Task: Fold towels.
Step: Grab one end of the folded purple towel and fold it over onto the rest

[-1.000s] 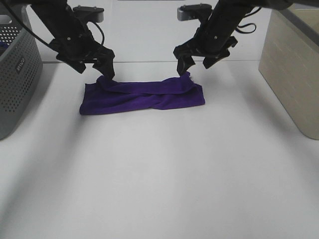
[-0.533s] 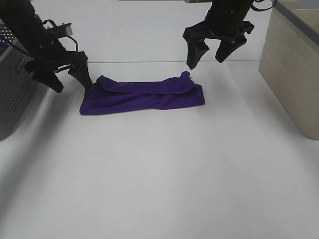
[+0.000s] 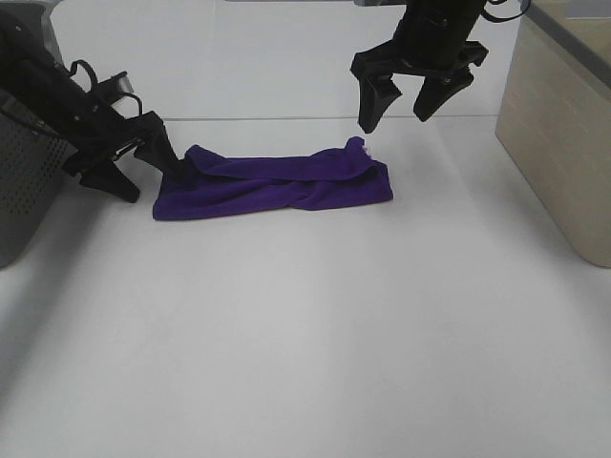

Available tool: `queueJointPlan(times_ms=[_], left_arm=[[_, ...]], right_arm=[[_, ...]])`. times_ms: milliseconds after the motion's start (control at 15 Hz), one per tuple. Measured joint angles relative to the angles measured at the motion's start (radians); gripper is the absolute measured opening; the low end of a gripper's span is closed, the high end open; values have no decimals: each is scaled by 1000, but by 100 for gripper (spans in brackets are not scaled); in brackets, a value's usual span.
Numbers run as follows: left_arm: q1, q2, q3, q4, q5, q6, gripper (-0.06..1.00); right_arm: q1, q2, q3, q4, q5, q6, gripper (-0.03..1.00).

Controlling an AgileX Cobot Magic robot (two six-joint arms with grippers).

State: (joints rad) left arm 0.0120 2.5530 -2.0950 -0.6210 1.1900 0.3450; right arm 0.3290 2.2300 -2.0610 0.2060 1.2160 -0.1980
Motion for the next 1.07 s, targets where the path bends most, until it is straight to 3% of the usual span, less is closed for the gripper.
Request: queueJointPlan(times_ms=[200,467,600,667,800,1067], left_arm=[[-29,1,-5,24,-18,-7,79],[-146,18,-12,14,-128,-50,72],[-173,24,-12,41,-168,-79,56],[-175,29,-12,82,-177,-86,25],[-175,34,-35,148,-146,-86,3],[-158,33,-132,360,11,-89,0]], right_arm=[[0,0,0,0,0,1,81],[0,0,0,0,0,1,80],[0,0,0,0,0,1,80],[0,0,0,0,0,1,80],[0,0,0,0,0,2,80],[0,-29,0,0,1,38,80]])
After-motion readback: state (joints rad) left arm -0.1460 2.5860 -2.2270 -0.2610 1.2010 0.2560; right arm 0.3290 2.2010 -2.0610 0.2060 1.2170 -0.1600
